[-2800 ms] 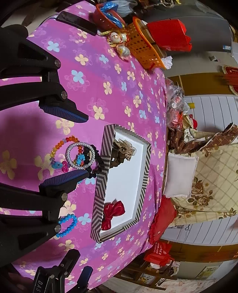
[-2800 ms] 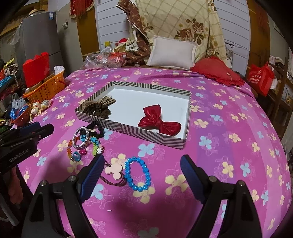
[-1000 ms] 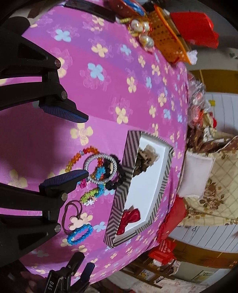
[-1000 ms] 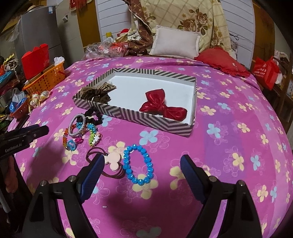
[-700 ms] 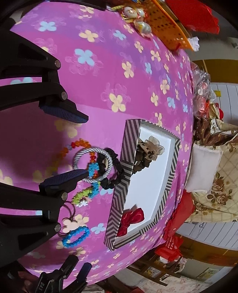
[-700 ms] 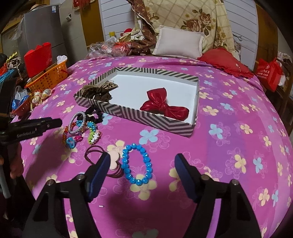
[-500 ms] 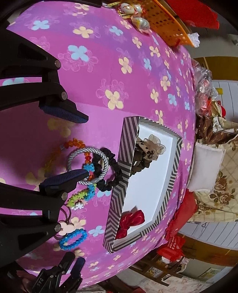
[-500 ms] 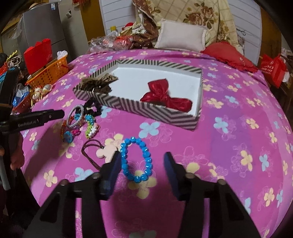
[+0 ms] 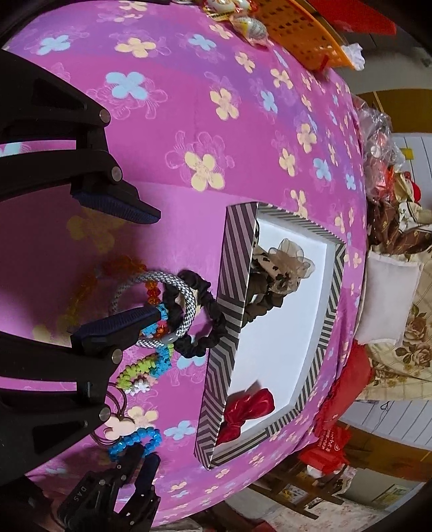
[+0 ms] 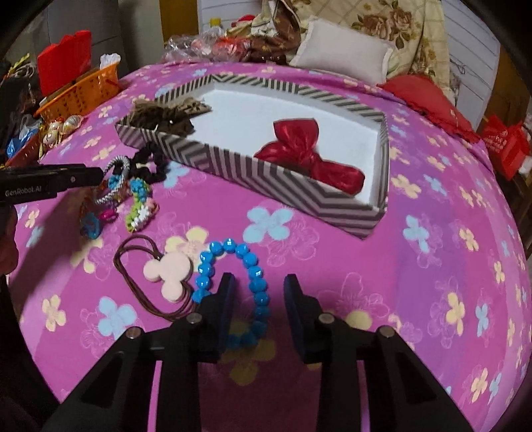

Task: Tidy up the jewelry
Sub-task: 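Grasp the blue bead bracelet with the right tool while the left tool grasps the grey braided hair tie, then carry the blue bracelet and grey hair tie into the tray box with both tools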

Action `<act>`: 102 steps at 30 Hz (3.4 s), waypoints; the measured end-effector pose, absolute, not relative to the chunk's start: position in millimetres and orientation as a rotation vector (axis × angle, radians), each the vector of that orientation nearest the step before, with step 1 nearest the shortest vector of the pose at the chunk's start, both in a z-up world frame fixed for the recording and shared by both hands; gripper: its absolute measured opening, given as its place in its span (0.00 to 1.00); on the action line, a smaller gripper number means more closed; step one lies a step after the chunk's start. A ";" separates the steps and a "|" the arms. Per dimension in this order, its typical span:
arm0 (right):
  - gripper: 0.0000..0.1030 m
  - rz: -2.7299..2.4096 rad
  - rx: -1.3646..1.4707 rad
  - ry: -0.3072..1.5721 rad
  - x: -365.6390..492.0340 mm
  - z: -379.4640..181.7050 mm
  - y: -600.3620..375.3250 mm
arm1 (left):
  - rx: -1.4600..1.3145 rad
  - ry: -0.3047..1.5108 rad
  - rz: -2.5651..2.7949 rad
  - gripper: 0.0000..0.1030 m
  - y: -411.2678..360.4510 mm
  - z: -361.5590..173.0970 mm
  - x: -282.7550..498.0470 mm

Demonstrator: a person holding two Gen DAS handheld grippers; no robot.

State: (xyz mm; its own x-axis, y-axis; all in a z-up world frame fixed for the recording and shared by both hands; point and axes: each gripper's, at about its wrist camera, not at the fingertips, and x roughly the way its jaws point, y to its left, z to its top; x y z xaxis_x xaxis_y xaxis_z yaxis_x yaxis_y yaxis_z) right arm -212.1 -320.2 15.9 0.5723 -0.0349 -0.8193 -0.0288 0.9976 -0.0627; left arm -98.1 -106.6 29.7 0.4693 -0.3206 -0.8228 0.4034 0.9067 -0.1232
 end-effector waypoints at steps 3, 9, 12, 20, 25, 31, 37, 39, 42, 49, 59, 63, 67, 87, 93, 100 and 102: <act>0.26 0.000 -0.069 0.949 -208.6 15.0 -321.9 | 0.101 0.995 -0.449 0.29 -110.8 26.8 -93.3; 0.11 0.009 -0.067 0.920 -209.9 14.2 -323.1 | 0.041 1.034 -0.508 0.00 -111.2 20.9 -87.9; 0.10 0.026 -0.015 0.904 -213.6 16.9 -327.9 | 0.028 1.026 -0.496 0.00 -107.8 22.6 -89.1; 0.10 0.042 0.038 0.828 -226.2 42.5 -333.8 | 0.014 0.942 -0.475 0.00 -96.0 55.1 -103.6; 0.10 0.052 0.043 0.783 -233.3 61.1 -332.9 | 0.019 0.910 -0.476 0.00 -99.4 69.1 -110.6; 0.10 0.059 0.027 0.743 -236.5 81.0 -328.8 | 0.038 0.880 -0.483 0.00 -105.8 80.9 -118.1; 0.10 0.059 0.016 0.724 -234.8 93.0 -328.1 | 0.055 0.865 -0.477 0.00 -112.3 88.1 -119.0; 0.10 0.061 0.011 0.719 -234.2 96.1 -327.4 | 0.057 0.862 -0.475 0.00 -114.1 90.4 -118.4; 0.10 0.065 -0.002 0.710 -231.4 102.0 -325.4 | 0.061 0.857 -0.471 0.00 -117.5 93.3 -117.3; 0.10 0.075 -0.021 0.690 -222.0 114.1 -320.8 | 0.080 0.849 -0.461 0.00 -129.0 98.7 -111.5; 0.10 0.070 -0.056 0.660 -199.0 133.5 -320.9 | 0.101 0.838 -0.449 0.00 -146.3 104.3 -97.5; 0.10 0.071 -0.056 0.658 -187.1 136.0 -322.1 | 0.120 0.835 -0.447 0.00 -156.9 104.6 -90.2; 0.10 0.074 -0.061 0.653 -175.1 138.5 -321.8 | 0.133 0.839 -0.444 0.00 -166.9 101.4 -80.6; 0.10 0.121 -0.009 0.724 -121.0 107.9 -323.3 | 0.114 0.907 -0.431 0.00 -185.9 78.2 -39.9; 0.09 0.131 0.037 0.782 -99.5 84.4 -330.2 | 0.128 0.947 -0.423 0.00 -194.6 61.7 -28.2; 0.09 0.079 0.083 0.836 -79.0 55.5 -351.6 | 0.145 0.983 -0.408 0.00 -203.7 44.0 -16.6; 0.09 0.075 0.091 0.837 -79.8 52.3 -354.6 | 0.155 0.988 -0.405 0.00 -205.3 40.3 -15.8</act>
